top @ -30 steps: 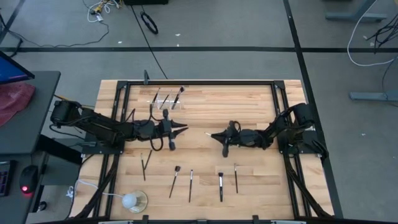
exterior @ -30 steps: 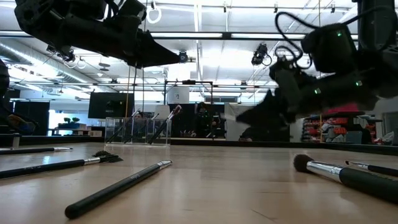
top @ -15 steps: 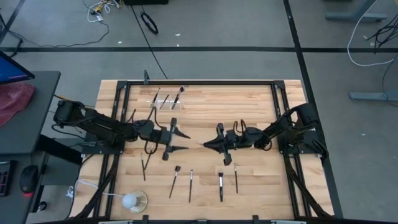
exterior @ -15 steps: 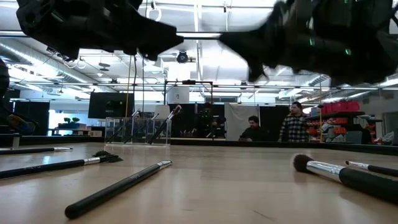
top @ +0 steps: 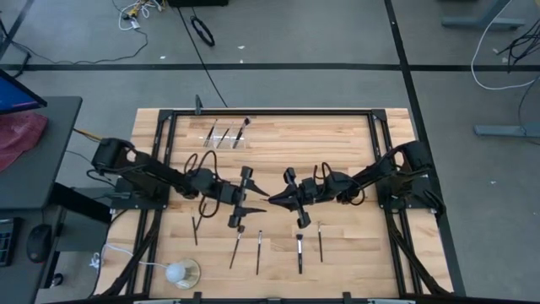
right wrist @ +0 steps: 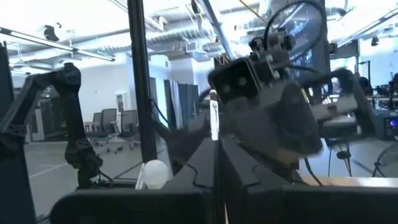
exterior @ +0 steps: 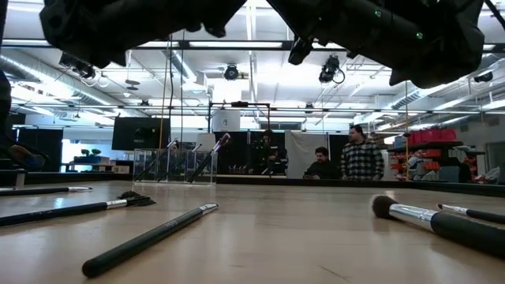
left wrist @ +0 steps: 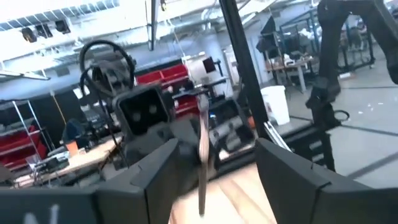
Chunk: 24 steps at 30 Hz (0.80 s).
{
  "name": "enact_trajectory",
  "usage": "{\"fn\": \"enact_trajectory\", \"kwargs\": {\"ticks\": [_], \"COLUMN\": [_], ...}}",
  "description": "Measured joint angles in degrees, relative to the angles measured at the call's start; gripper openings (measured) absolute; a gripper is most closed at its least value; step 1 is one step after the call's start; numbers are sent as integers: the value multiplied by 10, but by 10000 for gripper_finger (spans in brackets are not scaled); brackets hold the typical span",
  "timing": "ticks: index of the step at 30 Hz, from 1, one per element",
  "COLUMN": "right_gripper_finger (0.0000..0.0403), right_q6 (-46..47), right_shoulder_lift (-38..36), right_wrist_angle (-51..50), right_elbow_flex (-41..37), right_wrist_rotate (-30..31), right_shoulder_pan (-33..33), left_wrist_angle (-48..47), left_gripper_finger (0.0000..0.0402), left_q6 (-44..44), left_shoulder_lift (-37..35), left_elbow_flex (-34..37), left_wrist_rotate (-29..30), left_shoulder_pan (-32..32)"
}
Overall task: Put items in baskets/containers
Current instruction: Put the eyeshadow brush into the right section of the transparent organizer
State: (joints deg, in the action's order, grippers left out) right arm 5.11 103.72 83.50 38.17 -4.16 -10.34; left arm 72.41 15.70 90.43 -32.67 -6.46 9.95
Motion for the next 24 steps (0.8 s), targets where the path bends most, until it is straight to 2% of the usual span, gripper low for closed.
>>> {"fn": "enact_trajectory", "kwargs": {"ticks": [8,18,24], "right_gripper_finger": [10,11,38], "right_q6": [2,3,37], "right_shoulder_lift": [0,0,-7], "right_wrist_angle": [-4,-7,-24], "right_elbow_flex": [0,0,-10], "right_wrist_rotate": [-14,-18,-15], "right_shoulder_pan": [-4,-7,-2], "left_wrist_angle": [-3,-8,-41], "left_gripper_finger": [162,25,21], "left_q6": [21,22,-8], "left_shoulder_lift": [13,13,3], "left_elbow_flex": [-26,-26,-27], "left_wrist_rotate": [-10,-29,-36], "left_shoulder_pan": [9,6,-2]}}
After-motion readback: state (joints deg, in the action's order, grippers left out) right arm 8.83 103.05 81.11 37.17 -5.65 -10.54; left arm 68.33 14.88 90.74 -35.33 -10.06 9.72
